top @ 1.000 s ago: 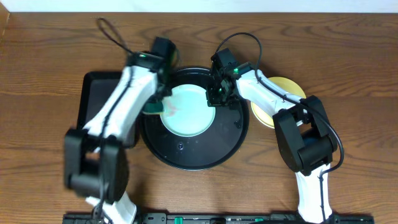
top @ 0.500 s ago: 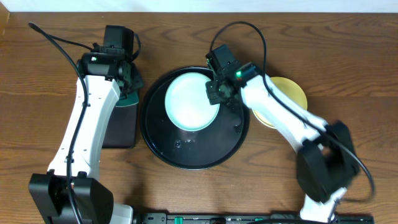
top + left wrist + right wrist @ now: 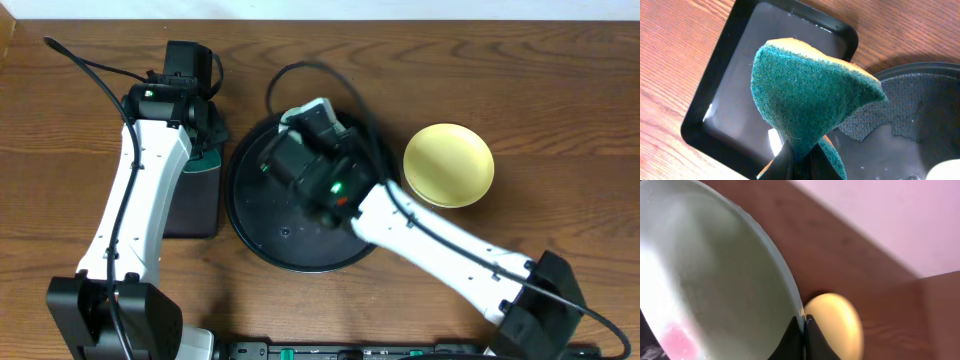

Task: Clean dirty plates on tray and stack at the side
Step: 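Lift the green plate by its rim with right gripper off the tray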

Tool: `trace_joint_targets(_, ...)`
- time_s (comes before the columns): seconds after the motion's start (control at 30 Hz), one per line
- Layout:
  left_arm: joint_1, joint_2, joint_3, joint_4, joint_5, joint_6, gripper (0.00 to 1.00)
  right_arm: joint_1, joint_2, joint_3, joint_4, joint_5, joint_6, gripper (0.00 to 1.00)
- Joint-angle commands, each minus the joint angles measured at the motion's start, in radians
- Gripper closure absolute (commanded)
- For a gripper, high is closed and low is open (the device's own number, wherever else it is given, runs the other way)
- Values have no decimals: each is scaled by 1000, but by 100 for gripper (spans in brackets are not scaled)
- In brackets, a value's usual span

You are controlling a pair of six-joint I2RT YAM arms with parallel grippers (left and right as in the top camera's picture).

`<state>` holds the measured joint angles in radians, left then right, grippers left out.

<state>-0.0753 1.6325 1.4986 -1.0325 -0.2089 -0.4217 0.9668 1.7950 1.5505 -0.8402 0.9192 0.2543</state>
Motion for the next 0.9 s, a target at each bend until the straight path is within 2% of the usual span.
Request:
trace_joint_targets(0.0, 3, 11, -4, -6, -9, 5, 93, 50, -23, 6, 2, 293, -4, 99)
trace_joint_targets(0.2, 3, 11, -4, -6, -9, 5, 92, 89, -23, 6, 2, 443, 19, 99)
trace_joint_targets(0.47, 3, 11, -4, -6, -9, 5, 92, 84, -24, 6, -8, 395, 61, 99)
trace_joint_targets(0.6, 3, 11, -4, -6, -9, 5, 93, 55, -24, 6, -46, 200, 68, 99)
trace_joint_targets(0.87, 3, 11, -4, -6, -9, 5, 92, -94, -24, 6, -72, -475, 43, 99)
